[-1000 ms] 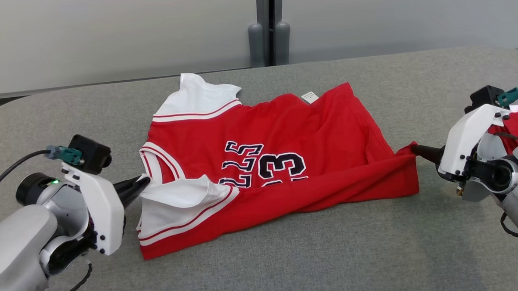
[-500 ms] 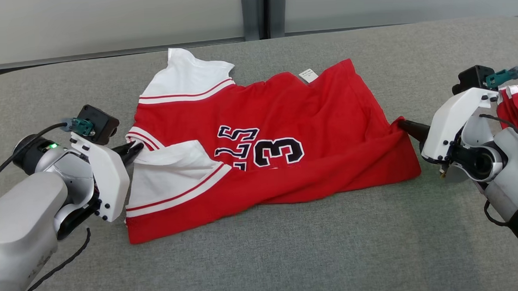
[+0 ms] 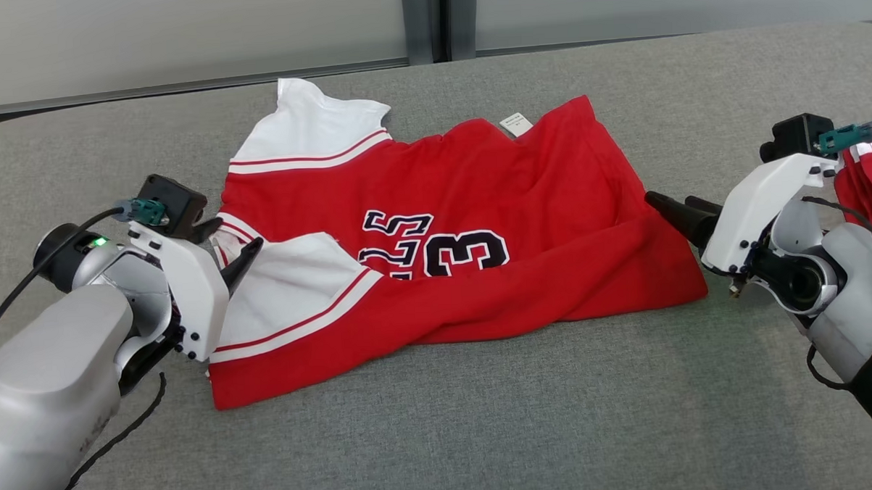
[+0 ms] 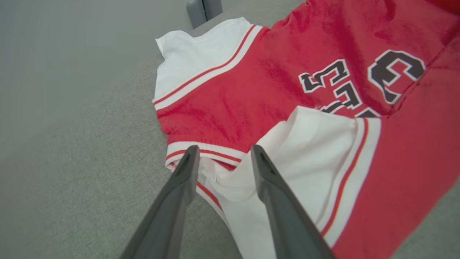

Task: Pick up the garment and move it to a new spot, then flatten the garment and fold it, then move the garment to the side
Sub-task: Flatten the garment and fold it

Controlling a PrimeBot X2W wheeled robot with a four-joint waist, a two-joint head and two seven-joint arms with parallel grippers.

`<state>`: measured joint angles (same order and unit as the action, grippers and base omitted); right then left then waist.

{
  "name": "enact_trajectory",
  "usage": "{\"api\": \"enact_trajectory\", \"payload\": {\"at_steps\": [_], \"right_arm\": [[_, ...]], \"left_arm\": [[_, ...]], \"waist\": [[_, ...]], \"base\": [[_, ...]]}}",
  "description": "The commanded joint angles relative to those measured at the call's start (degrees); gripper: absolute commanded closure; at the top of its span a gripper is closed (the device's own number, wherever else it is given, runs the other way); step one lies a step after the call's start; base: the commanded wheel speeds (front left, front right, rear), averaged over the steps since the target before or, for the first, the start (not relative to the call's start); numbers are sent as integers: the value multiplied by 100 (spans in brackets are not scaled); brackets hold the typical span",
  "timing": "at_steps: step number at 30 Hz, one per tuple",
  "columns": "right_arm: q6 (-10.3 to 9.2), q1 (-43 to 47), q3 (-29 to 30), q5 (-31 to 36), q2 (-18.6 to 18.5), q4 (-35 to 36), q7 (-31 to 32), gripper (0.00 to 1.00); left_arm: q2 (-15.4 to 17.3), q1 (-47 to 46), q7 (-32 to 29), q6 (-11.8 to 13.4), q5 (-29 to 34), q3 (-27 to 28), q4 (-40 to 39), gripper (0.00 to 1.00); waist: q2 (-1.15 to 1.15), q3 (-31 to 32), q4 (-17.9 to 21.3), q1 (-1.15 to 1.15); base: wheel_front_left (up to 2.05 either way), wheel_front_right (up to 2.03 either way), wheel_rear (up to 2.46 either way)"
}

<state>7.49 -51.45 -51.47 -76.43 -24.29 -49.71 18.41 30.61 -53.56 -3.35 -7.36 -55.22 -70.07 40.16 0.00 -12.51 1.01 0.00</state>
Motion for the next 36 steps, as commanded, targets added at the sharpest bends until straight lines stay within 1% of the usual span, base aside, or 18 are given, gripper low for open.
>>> {"api": "enact_trajectory", "payload": {"at_steps": [1, 2, 4, 8, 10, 12, 14, 17, 19, 21, 23, 25, 27, 29, 31, 33, 36], "right_arm": [[0, 97, 42, 4, -58, 35, -199, 0], [0, 97, 42, 4, -58, 35, -199, 0], [0, 173, 82, 58, -106, 150, -555, 0], [0, 436, 187, 164, -289, 558, -1551, 0], [0, 593, 182, 345, -439, 788, -2139, 0], [0, 738, 123, 603, -575, 967, -2743, 0], [0, 887, 114, 834, -680, 1123, -3159, 0], [0, 1076, 440, 1259, -756, 1276, -3360, 0], [0, 1247, 1196, 1696, -667, 1555, -3369, 0], [0, 1708, 1892, 2471, -536, 1962, -3354, 0], [0, 2180, 2570, 3221, -314, 2428, -3352, 0], [0, 2622, 3101, 4003, -103, 2890, -3353, 0], [0, 3137, 3493, 4565, 180, 3278, -3353, 0], [0, 3543, 3792, 4963, 427, 3535, -3354, 0], [1, 3837, 4014, 5208, 661, 3732, -3354, 0], [0, 4109, 4157, 5384, 839, 3833, -3355, 0], [0, 4386, 4328, 5494, 1078, 3925, -3355, 0]], "left_arm": [[-15, -81, 209, 102, -6, 80, 150, 0], [-15, -81, 209, 102, -6, 80, 150, 0], [-135, -48, 574, 243, -43, 225, 294, 0], [-325, 183, 1483, 625, -314, 726, 477, 0], [-385, 279, 1740, 797, -412, 1020, 455, 0], [-436, 422, 1839, 945, -456, 1359, 298, 0], [-479, 594, 1853, 1118, -316, 2051, -160, 0], [-581, 1321, 1843, 1331, 152, 3176, -973, 0], [-805, 1833, 1844, 1399, 542, 4040, -1611, 0], [-1107, 2440, 1845, 1314, 1061, 4721, -2237, 0], [-1455, 3047, 1844, 1224, 1514, 5356, -2667, 0], [-1837, 3512, 1845, 1047, 1958, 5789, -2950, 0], [-2154, 3898, 1845, 872, 2441, 6092, -3118, 0], [-2429, 4260, 1846, 728, 2758, 6361, -3116, 0], [-2578, 4510, 1846, 611, 3074, 6531, -3052, 0], [-2684, 4715, 1845, 576, 3332, 6641, -2902, 0], [-2734, 4961, 1846, 651, 3527, 6785, -2581, 0]], "waist": [[0, 32, -17, 0], [0, 32, -17, 0], [0, 88, -34, 0], [0, 255, -72, 0], [0, 352, -92, 0], [0, 432, -101, 0], [0, 486, -124, 0], [0, 565, -129, 0], [0, 603, -108, 0], [0, 621, -110, 0], [0, 648, -114, 0], [0, 669, -122, 0], [0, 707, -128, 0], [0, 742, -131, 0], [0, 774, -131, 0], [0, 795, -124, 0], [0, 810, -102, 0]], "base": [[0, 0, 0], [0, 0, 0], [0, 0, 0], [0, 0, 0], [0, 0, 0], [0, 0, 0], [0, 0, 0], [0, 0, 0], [0, 0, 0], [0, 0, 0], [0, 0, 0], [0, 0, 0], [0, 0, 0], [0, 0, 0], [0, 0, 0], [0, 0, 0], [0, 0, 0]]}}
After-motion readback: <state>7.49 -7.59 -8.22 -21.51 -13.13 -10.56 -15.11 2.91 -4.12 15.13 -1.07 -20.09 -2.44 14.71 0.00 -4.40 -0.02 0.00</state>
